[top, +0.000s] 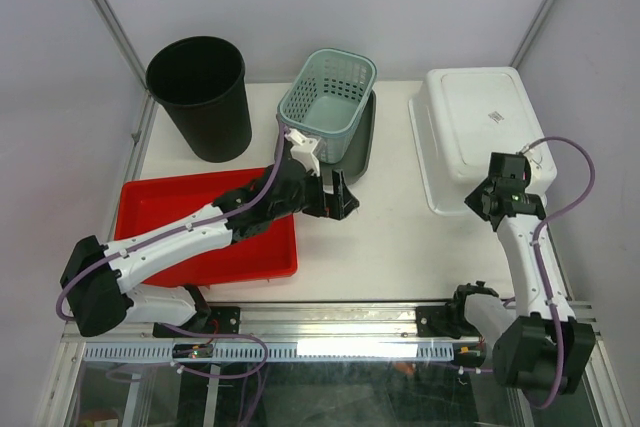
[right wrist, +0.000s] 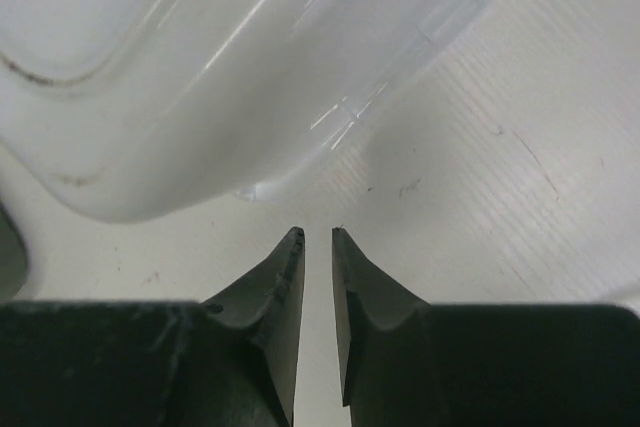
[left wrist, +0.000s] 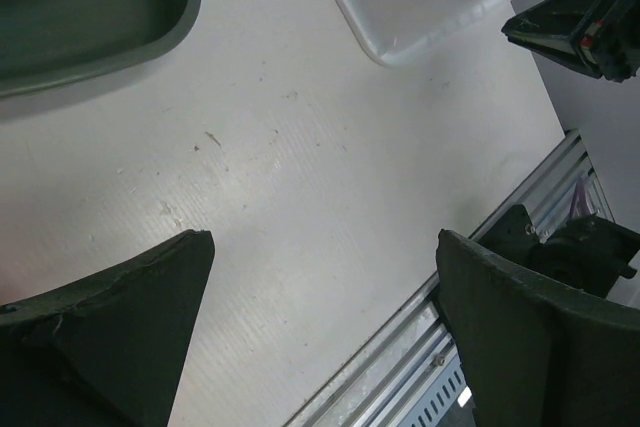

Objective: Turn the large container upside down

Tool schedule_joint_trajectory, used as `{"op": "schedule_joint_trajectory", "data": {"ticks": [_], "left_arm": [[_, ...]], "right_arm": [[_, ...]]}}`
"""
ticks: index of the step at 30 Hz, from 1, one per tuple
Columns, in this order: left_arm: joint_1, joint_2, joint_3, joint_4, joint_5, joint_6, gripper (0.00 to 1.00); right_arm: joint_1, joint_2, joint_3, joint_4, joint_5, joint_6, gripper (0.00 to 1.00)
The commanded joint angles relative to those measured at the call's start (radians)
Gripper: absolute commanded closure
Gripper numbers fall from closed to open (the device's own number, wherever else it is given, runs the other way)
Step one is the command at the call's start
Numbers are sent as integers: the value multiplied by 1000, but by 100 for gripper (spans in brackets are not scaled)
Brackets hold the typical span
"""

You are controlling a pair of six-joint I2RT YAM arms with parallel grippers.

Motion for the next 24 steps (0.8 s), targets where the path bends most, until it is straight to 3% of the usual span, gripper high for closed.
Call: {"op": "schedule_joint_trajectory", "data": {"ticks": [1,11,18,24], "left_arm": [[-9,29,46,13,-39,36,1],[5,48,85,-18,-44,105,1],[34,62,139,-47,-14,146,1],[52,55,231,-96,-24,191,1]], "right_arm": [[-60,85,37,164,-8,-35,80],[-75,295,139,385,-46,-12,81],[-75,413,228,376,-47,-26,80],[-73,247,165,328,-113,-41,80]]}}
